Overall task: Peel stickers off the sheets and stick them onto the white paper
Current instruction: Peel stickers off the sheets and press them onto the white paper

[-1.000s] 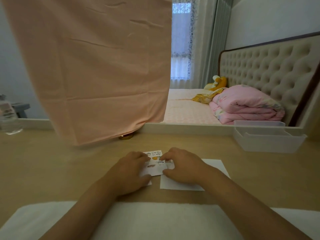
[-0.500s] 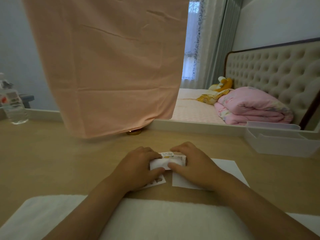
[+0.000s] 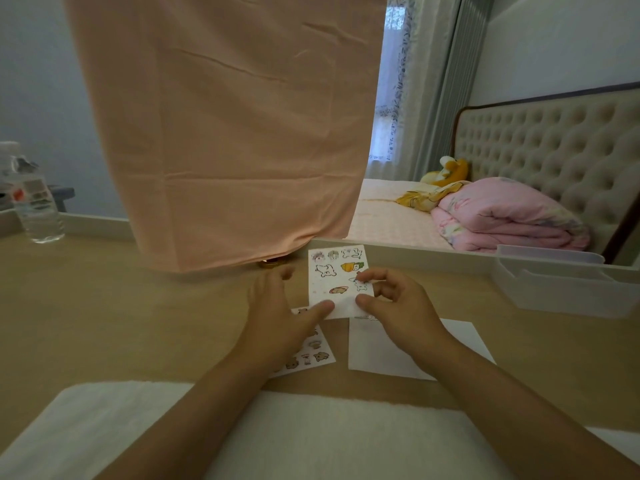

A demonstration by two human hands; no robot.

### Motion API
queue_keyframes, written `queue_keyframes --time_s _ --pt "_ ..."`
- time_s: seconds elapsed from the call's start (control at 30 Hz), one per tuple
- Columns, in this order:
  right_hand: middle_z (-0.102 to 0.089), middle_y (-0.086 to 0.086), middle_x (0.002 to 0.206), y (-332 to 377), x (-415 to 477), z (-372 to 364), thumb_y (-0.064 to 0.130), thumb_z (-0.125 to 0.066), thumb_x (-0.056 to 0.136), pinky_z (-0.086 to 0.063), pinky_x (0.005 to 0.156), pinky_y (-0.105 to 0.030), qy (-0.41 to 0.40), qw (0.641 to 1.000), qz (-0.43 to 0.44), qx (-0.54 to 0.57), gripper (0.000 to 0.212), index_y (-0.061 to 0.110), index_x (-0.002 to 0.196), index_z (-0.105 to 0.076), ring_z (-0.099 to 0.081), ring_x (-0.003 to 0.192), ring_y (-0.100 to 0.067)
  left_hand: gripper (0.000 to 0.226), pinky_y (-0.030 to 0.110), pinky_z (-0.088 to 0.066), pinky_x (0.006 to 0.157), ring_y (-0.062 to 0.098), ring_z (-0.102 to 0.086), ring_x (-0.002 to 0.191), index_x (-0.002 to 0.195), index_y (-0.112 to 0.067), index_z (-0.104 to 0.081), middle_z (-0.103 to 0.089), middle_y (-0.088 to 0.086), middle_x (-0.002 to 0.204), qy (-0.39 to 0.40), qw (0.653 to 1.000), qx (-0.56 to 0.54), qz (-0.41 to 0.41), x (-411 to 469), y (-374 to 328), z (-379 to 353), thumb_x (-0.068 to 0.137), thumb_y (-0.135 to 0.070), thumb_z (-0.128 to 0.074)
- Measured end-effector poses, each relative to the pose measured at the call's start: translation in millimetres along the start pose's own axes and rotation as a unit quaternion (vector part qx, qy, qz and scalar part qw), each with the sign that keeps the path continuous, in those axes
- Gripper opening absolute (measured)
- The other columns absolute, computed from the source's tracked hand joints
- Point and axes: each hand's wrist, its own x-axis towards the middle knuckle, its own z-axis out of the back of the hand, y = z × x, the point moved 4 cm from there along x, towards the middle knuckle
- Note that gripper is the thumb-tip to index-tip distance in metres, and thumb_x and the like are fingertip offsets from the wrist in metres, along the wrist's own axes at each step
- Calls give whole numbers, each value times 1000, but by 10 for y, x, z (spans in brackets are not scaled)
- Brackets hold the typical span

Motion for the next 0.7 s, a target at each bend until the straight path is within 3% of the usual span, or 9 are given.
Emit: queue_keyframes --time_s 0.1,0.2,0.3,0.43,0.53,0.7 --pt "-76 -6 98 -1 23 15 6 -73 90 -56 66 -25 -4 1000 12 1 25 28 101 -71 -74 86 -16 59 22 -49 70 7 -64 101 133 -27 -49 -62 -11 122 41 982 -140 118 -4 -2 -33 83 -40 -78" --pt "-73 -4 97 -3 24 8 10 -75 88 -49 60 -18 -9 1000 15 -24 20 28 95 -74 -68 77 -11 26 18 -53 52 10 -75 74 117 -20 -68 -78 -6 94 78 959 -232 143 -42 -59 -46 91 -21 -72" --pt "-65 16 106 7 16 19 23 -77 87 -44 64 -15 -35 987 47 -152 12 35 90 -74 -55 70 0 14 17 -53 52 11 -75 70 106 -20 -74 -79 -5 87 90 953 -258 131 -90 -95 -58 94 -17 -68" --pt "-51 16 112 130 -56 -44 31 -76 88 -40 66 -9 -56 937 173 -297 17 38 103 -70 -49 79 4 14 18 -53 52 13 -75 71 104 -22 -76 -79 -3 86 94 954 -257 125 -116 -135 -71 97 -22 -64" --pt "-52 18 108 190 -115 -130 31 -73 90 -41 65 -6 -38 903 256 -343 15 33 105 -73 -52 101 4 15 15 -51 50 6 -72 65 104 -22 -76 -78 -5 80 97 956 -252 112 -131 -167 -85 98 -24 -62" --pt "-62 16 103 175 -106 -128 33 -70 93 -35 59 -6 -38 900 270 -340 17 30 109 -76 -53 90 3 16 12 -52 60 6 -74 81 106 -27 -75 -78 -7 92 129 955 -255 76 -149 -211 -100 97 -31 -62"
